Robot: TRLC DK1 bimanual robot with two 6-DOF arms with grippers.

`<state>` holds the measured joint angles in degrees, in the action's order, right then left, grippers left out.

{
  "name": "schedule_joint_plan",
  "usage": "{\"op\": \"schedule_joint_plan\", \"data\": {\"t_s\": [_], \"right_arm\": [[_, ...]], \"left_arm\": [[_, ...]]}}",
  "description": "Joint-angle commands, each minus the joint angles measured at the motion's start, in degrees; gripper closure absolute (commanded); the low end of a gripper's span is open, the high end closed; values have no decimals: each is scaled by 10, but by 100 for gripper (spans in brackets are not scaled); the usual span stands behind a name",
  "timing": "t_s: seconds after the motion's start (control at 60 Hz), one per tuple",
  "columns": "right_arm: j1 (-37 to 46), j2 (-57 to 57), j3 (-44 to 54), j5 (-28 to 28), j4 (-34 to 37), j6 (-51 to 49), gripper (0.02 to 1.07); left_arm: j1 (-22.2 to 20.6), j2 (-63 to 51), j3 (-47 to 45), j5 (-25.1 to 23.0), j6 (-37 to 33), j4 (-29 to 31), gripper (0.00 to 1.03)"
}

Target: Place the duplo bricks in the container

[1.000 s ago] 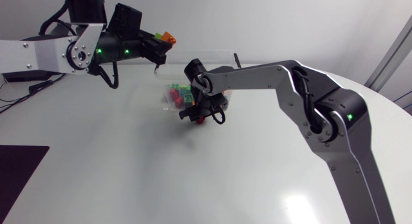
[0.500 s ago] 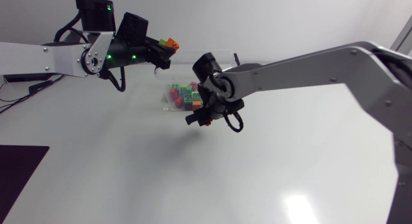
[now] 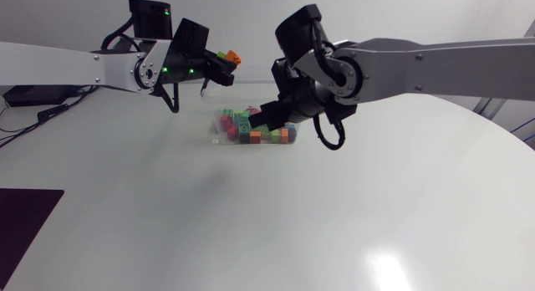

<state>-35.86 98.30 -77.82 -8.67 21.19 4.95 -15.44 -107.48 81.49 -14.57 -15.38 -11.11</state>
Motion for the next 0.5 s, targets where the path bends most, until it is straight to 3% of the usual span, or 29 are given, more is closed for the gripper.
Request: {"op": "schedule_joint_plan", "data": {"t_s": [0.0,0.067,0.133,0.483], "right_arm": [[10,-27,4,-5,-4,-14,71],[15,-34,-4,-4,-4,-19,71],[18,-40,-11,-3,-4,-24,71],[33,-34,-56,12,-23,-49,71]], "left_arm": [[-1,-23,31,6,8,13,28],[-2,-32,42,11,4,31,13],[-2,-33,42,18,1,34,5],[1,-8,48,17,-1,141,4]]}}
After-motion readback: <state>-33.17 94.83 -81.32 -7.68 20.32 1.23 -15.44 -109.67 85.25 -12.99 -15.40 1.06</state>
